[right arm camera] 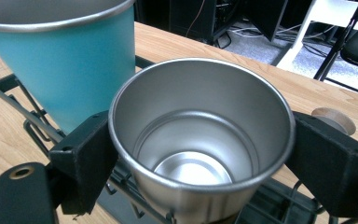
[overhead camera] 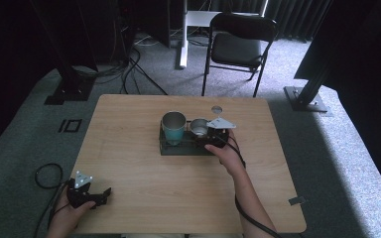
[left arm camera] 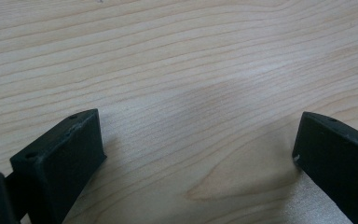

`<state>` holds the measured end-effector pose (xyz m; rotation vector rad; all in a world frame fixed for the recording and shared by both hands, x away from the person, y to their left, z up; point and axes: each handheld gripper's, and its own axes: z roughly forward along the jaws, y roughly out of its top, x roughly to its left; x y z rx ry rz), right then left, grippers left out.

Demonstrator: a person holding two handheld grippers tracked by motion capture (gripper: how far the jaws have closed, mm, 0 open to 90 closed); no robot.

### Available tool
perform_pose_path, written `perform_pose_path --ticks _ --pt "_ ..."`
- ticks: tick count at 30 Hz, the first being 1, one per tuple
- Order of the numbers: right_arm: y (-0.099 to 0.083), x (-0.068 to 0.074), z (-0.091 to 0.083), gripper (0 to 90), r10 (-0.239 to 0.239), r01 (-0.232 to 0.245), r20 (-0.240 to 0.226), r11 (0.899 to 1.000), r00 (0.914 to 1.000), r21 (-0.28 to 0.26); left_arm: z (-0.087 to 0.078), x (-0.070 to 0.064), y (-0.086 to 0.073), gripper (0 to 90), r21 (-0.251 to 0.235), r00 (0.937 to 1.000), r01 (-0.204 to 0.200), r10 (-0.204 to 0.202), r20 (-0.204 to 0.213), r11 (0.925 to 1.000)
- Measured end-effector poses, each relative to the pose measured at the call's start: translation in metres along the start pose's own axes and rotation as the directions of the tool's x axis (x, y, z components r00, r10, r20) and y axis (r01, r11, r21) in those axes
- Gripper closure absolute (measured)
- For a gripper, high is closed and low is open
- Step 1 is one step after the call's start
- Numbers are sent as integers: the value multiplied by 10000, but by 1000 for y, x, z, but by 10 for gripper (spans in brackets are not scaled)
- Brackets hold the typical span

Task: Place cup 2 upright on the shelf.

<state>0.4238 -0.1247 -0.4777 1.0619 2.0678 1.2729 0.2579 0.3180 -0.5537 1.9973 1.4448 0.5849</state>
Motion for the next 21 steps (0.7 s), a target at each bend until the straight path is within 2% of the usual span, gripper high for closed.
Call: perform_pose_path --ticks 21 --pt "-9 -4 -26 124 -4 -1 -121 9989 9999 -460 0 0 0 23 1 10000 0 0 0 10000"
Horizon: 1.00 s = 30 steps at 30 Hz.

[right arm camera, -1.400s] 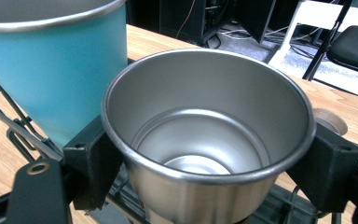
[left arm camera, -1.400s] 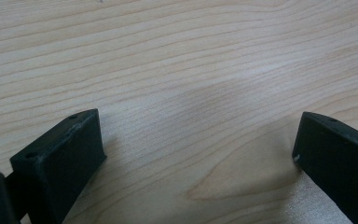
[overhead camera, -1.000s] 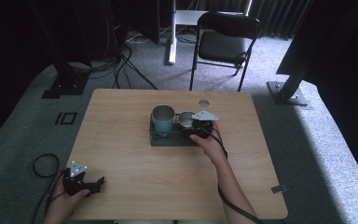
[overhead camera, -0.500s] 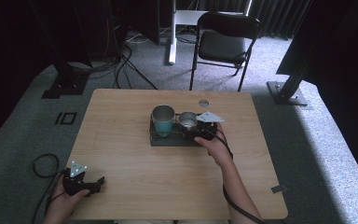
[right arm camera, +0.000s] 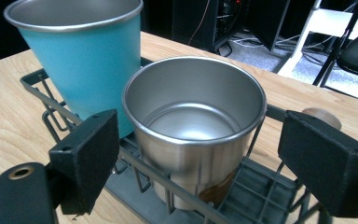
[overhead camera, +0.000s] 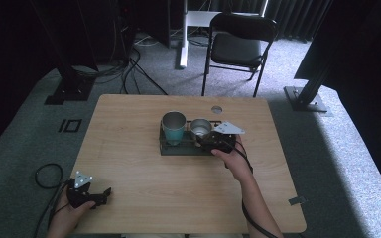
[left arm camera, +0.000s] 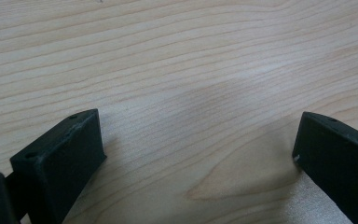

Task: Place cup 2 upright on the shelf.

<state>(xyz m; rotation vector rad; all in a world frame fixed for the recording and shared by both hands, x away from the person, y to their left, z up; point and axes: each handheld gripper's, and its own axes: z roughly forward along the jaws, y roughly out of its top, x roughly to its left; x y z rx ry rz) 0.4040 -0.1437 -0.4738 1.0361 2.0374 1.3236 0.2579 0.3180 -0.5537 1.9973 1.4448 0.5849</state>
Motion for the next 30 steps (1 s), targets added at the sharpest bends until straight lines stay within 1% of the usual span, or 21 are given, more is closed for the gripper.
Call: perform_pose_path --ticks 5,10,15,22,26,30 --pt "-2 -1 -9 125 -44 45 53 9999 10000 -110 0 0 0 23 0 10000 0 0 0 10000" --pt "-8 -4 -16 125 -33 34 116 10000 9999 -86 0 0 0 23 0 10000 -2 2 0 10000" --pt "-13 -8 -24 125 -59 59 309 10000 9995 16 0 0 0 23 -1 10000 -1 1 -1 10000" --pt "-20 -14 -36 125 28 -24 491 10000 9988 -76 0 0 0 23 -1 10000 -1 1 1 10000" --pt "-29 -19 -44 125 126 -121 590 9999 9982 -90 0 0 0 24 -1 10000 -1 1 -1 10000" --pt "-39 -24 -51 125 220 -223 690 9997 9974 31 0 0 0 24 -4 10000 2 -2 0 10000"
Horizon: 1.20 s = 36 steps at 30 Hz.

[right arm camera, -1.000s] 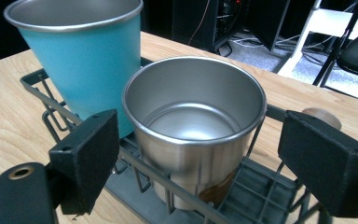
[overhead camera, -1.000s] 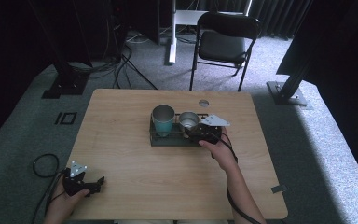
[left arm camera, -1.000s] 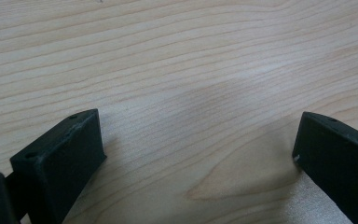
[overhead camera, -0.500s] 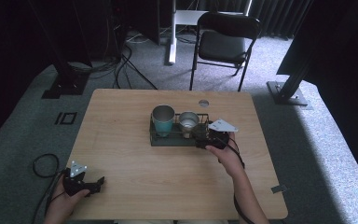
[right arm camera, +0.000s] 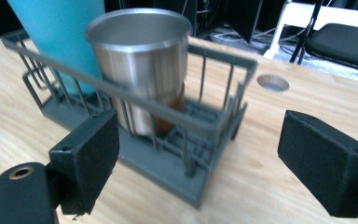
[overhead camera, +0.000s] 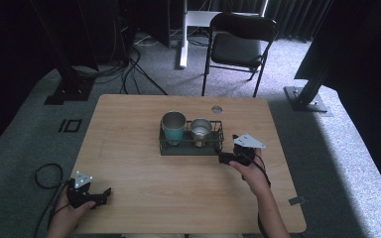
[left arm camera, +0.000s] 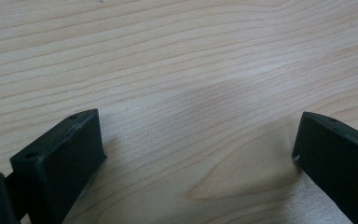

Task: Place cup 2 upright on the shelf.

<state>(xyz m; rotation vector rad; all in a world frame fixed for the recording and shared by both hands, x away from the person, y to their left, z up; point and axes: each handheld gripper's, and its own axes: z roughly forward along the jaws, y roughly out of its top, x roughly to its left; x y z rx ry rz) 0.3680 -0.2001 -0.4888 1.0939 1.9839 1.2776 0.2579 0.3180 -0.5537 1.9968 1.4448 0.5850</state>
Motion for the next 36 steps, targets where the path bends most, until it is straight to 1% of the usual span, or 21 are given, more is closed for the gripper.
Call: perform_pose_path --ticks 2,7,10,15,18,20,21,24,31,32,34,36 --pt "-5 -3 -3 125 128 -128 58 9999 9999 73 0 0 0 23 -5 10000 0 0 1 10000" --pt "-17 -10 -10 125 264 -269 242 9995 9994 171 0 0 0 24 3 10000 -4 4 -1 10000" --pt "-25 -14 -15 125 243 -254 388 9993 9990 266 0 0 0 23 2 10000 -2 2 -2 10000" --pt "-38 -20 -22 125 387 -413 591 9982 9975 440 0 0 0 24 1 10000 -1 1 -1 10000" --pt "-45 -22 -26 124 400 -437 676 9975 9969 549 0 0 0 23 3 10000 -3 3 0 10000" --pt "-50 -22 -28 124 535 -574 680 9967 9963 574 0 0 0 23 17 10000 -20 20 -2 10000" --pt "-52 -22 -30 124 481 -523 676 9967 9965 614 0 0 0 23 16 10000 -22 22 -2 10000" --pt "-58 -24 -34 124 544 -598 764 9957 9956 708 0 0 0 23 1 10000 -22 22 -2 10000" --pt "-71 -29 -45 123 656 -751 1059 9933 9922 879 0 0 0 23 0 10000 -20 20 -2 10000" --pt "-73 -30 -47 123 641 -748 1110 9926 9918 953 0 0 0 23 -2 10000 -16 16 -3 10000" --pt "-77 -32 -49 119 781 -910 1191 9901 9898 1071 0 0 0 23 0 10000 -21 21 -2 10000" --pt "-80 -33 -51 119 764 -924 1313 9884 9884 1203 0 0 0 23 0 10000 -21 21 -2 10000"
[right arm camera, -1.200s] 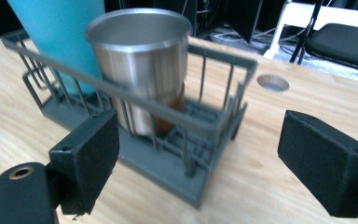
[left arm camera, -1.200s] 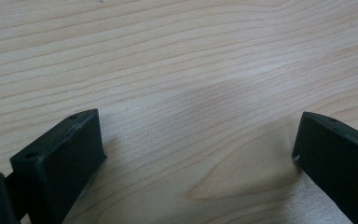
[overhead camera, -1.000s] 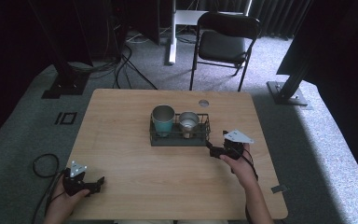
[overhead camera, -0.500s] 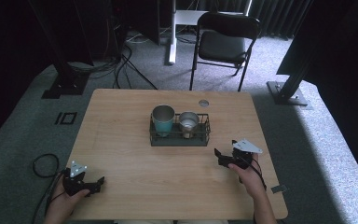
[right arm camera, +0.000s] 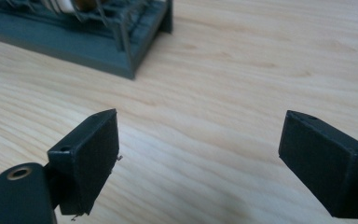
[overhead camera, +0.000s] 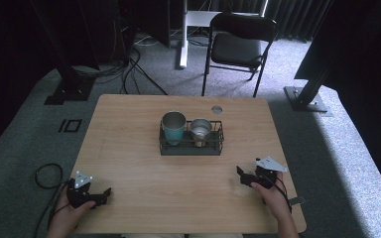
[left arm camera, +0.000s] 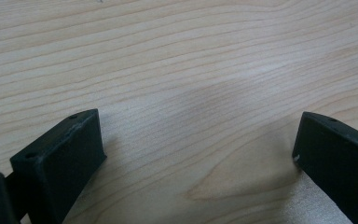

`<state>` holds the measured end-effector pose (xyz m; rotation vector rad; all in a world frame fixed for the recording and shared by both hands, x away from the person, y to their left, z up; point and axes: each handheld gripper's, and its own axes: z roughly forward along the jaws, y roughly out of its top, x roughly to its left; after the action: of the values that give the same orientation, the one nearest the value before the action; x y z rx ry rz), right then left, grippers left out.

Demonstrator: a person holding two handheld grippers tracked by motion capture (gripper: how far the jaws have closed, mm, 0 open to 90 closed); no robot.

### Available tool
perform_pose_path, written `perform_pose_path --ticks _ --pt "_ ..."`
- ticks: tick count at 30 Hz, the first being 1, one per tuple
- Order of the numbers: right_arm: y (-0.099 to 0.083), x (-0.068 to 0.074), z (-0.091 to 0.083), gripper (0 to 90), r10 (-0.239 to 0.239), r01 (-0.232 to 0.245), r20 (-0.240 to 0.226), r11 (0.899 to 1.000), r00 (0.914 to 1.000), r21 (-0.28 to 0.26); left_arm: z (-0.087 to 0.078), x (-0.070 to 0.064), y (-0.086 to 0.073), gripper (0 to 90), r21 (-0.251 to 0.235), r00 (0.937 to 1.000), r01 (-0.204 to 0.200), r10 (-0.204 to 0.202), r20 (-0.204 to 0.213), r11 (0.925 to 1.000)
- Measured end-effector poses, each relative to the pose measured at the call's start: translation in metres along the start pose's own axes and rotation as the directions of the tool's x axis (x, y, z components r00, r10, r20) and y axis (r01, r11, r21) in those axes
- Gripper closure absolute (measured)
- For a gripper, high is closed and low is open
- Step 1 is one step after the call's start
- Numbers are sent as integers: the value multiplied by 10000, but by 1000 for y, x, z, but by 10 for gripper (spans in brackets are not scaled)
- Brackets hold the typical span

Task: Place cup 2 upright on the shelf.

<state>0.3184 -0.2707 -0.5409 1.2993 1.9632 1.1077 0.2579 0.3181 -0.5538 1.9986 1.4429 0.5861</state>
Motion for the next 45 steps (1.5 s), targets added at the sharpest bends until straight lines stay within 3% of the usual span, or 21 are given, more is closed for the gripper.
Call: perform_pose_path --ticks 10,19,26,31,32,45 --pt "-12 -4 -8 119 -80 41 463 9964 9989 849 0 0 0 24 -6 10000 6 -6 1 10000" --pt "-23 -9 -16 119 -94 6 715 9925 9974 1223 0 0 0 23 -2 10000 1 -1 0 10000" --pt "-28 -13 -20 119 -118 -77 1008 9816 9948 1910 0 0 0 24 -7 10000 2 -2 1 10000" --pt "-30 -13 -23 119 289 -510 1131 9790 9932 1976 0 0 0 23 -3 10000 0 0 -1 10000" --pt "-33 -12 -26 124 684 -904 1123 9749 9913 2036 0 0 0 23 -15 10000 6 -6 2 10000" --pt "-34 -11 -28 123 724 -948 1150 9746 9907 2027 0 0 0 23 -3 10000 -3 3 0 10000"
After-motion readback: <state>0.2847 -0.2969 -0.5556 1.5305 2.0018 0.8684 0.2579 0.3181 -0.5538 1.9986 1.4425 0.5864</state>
